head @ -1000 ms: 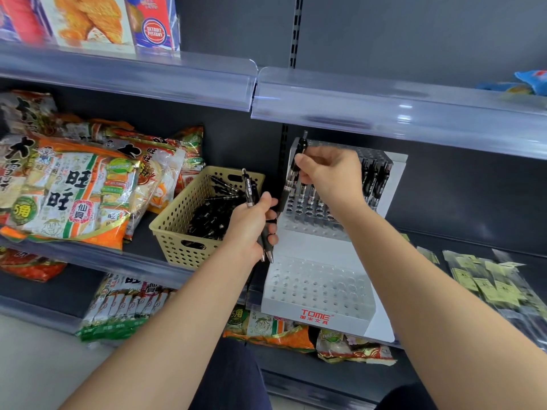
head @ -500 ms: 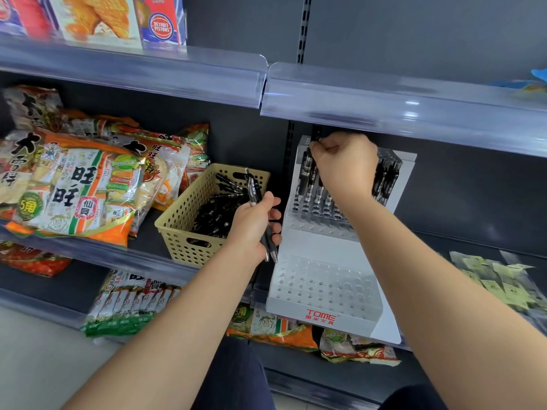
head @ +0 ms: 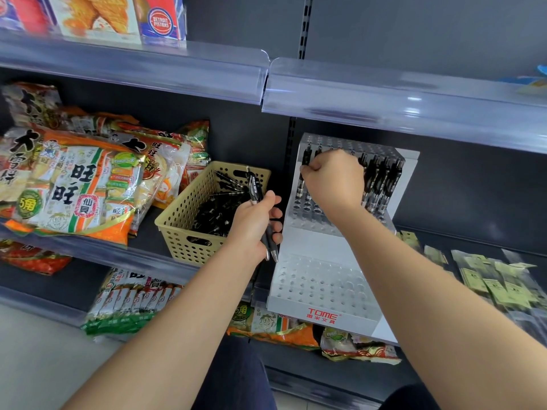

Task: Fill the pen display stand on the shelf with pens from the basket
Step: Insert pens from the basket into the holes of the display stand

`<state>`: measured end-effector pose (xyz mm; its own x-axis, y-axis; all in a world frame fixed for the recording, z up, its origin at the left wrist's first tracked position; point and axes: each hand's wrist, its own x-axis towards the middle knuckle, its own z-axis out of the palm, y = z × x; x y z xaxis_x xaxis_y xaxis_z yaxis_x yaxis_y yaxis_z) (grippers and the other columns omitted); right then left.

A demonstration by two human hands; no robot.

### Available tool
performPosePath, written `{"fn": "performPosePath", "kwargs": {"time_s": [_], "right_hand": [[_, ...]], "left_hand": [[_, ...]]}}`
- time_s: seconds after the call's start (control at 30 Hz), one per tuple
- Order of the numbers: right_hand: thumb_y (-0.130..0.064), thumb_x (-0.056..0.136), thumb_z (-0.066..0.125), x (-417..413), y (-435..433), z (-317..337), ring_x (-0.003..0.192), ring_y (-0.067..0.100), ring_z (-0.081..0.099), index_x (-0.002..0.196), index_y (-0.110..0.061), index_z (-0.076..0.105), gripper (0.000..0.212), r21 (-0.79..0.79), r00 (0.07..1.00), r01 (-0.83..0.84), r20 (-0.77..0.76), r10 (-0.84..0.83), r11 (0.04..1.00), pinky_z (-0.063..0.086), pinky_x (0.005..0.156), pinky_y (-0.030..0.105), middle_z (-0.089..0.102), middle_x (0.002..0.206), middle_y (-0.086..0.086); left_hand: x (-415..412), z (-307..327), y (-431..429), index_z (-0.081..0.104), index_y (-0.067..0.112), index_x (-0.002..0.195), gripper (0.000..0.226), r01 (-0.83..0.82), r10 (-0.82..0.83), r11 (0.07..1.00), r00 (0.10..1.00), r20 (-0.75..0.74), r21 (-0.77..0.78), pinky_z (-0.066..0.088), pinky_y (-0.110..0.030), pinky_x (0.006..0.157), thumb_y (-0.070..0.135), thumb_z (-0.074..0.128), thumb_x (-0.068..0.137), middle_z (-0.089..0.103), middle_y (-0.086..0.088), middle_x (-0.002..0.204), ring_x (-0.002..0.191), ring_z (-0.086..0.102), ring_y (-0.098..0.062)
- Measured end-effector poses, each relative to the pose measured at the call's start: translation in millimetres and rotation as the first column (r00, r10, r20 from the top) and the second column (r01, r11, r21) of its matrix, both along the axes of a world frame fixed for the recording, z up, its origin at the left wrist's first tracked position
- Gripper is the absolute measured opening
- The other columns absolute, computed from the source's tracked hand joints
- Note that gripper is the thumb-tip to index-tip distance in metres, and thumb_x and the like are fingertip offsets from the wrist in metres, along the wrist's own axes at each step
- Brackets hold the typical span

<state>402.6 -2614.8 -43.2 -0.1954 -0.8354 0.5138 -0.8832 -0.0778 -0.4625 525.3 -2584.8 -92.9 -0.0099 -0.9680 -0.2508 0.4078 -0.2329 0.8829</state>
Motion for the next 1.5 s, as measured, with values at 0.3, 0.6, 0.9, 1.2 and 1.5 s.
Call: {"fn": "performPosePath", "kwargs": {"time_s": [0.3,0.6,0.9,1.2,1.5], "right_hand": [[-0.028,0.089,0.060,0.9,0.3,-2.1,0.047,0.024,0.040,0.049,-0.014,0.037,0.049,0.020,0.994,0.021,-0.107,-0.019,1.000,0.029,0.048,0.024,0.039,0.047,0.002],[-0.030,0.092,0.061,-9.7,17.6,-2.4,0.063,0.012,0.057,0.072,-0.016,0.069,0.026,0.165,0.730,-0.421,0.645,0.225,0.892,0.043,0.053,0.024,0.067,0.067,-0.005],[-0.021,0.084,0.072,-35.4,38.7,3.7,0.049,-0.005,0.054,0.069,-0.013,0.069,0.017,0.076,0.645,-0.530,0.683,0.344,0.844,0.038,0.047,0.004,0.062,0.063,0.001],[-0.022,0.094,0.060,-79.7,42.9,2.6,0.060,0.010,0.053,0.075,-0.013,0.062,0.021,0.000,0.481,-0.571,0.810,0.335,0.821,0.042,0.053,0.023,0.061,0.070,-0.001],[-0.014,0.089,0.066,-109.8,53.7,9.8,0.053,0.010,0.056,0.081,-0.010,0.068,0.009,-0.050,0.536,-0.317,0.814,0.222,0.947,0.041,0.045,0.020,0.067,0.070,0.004]], "left_hand": [[-2.7,6.4,3.3,0.055,0.008,0.094,0.009,0.036,-0.035,0.999,0.998,-0.054,0.004,0.029,-0.019,0.038,0.012,0.046,0.094,0.051,-0.004,0.063,0.047,0.040,-0.013],[-13.8,12.2,12.6,0.057,0.007,0.098,0.010,0.120,-0.128,0.979,0.991,-0.037,-0.166,0.034,-0.021,0.040,0.010,0.048,0.099,0.062,-0.007,0.077,0.054,0.047,-0.013],[-39.2,14.2,22.6,0.063,0.010,0.092,0.011,0.123,-0.124,0.968,0.992,0.010,-0.217,0.053,-0.033,0.063,0.010,0.053,0.097,0.065,-0.006,0.078,0.062,0.059,-0.016],[-70.5,22.3,30.0,0.054,0.009,0.089,0.017,0.182,-0.186,0.968,0.983,-0.008,-0.172,0.035,-0.023,0.041,0.018,0.047,0.101,0.065,-0.005,0.060,0.046,0.047,-0.015],[-94.1,17.2,39.6,0.054,0.011,0.096,0.017,0.225,-0.213,0.968,0.971,0.108,-0.113,0.052,-0.029,0.049,0.023,0.043,0.102,0.068,-0.010,0.081,0.057,0.061,-0.020]]}}
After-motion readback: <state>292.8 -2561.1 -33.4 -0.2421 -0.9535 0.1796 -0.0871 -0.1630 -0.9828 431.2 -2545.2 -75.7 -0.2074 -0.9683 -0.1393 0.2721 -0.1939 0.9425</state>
